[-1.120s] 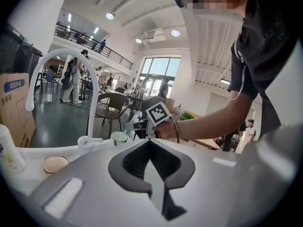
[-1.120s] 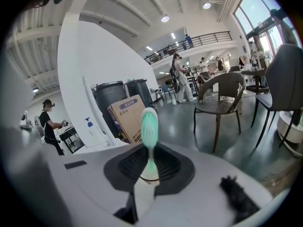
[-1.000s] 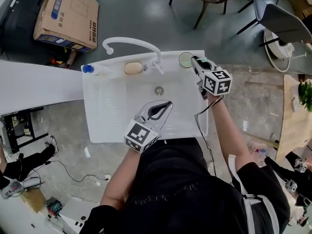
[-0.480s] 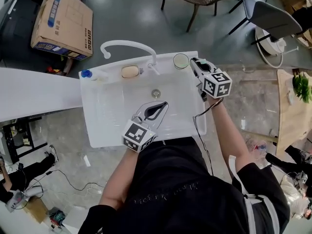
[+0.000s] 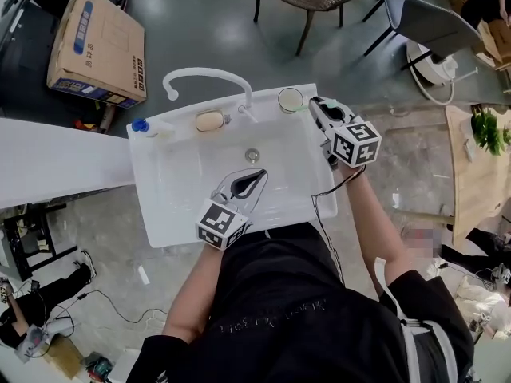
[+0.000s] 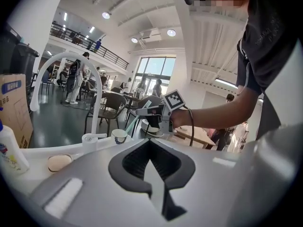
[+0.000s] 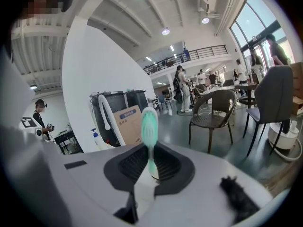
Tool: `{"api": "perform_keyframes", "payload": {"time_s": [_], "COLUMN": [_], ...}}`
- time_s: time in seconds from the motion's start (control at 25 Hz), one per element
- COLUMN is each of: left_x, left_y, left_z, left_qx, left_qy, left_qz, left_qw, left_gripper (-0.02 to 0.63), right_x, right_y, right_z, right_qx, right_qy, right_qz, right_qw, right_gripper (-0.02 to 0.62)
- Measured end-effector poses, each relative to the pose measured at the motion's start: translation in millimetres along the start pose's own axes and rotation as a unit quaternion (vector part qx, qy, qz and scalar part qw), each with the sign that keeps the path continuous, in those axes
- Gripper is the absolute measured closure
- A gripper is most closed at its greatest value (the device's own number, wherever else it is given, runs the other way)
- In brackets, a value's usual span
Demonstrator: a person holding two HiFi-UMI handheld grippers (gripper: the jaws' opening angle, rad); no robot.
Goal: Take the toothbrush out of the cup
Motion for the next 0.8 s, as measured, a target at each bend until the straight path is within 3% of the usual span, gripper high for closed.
{"api": "perform_keyframes", "payload": {"time_s": [0.8], "left_x": [-5], "left_y": [13], "left_z": [8], "left_qx": [0.002], "left_qy": [-0.001], "left_qz": [-0.012], "left_qw": [0.9999], "left_gripper": [0.600], "right_x": [-9], "right_y": [42], "right_z": [43], "right_qx": [-0.018], "right_qy": [-0.003], "right_qz": [-0.028], "right_qw": [0.999], "right_gripper": [0.552]}}
Point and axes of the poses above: the fingertips, and each gripper's own axes: y backward along the fingers, z to its left, x out of its underside, the point moved 8 cm from there along y, backward along the fingers, and after that the axes turned 4 degrees about z, right-handed, at the moved point
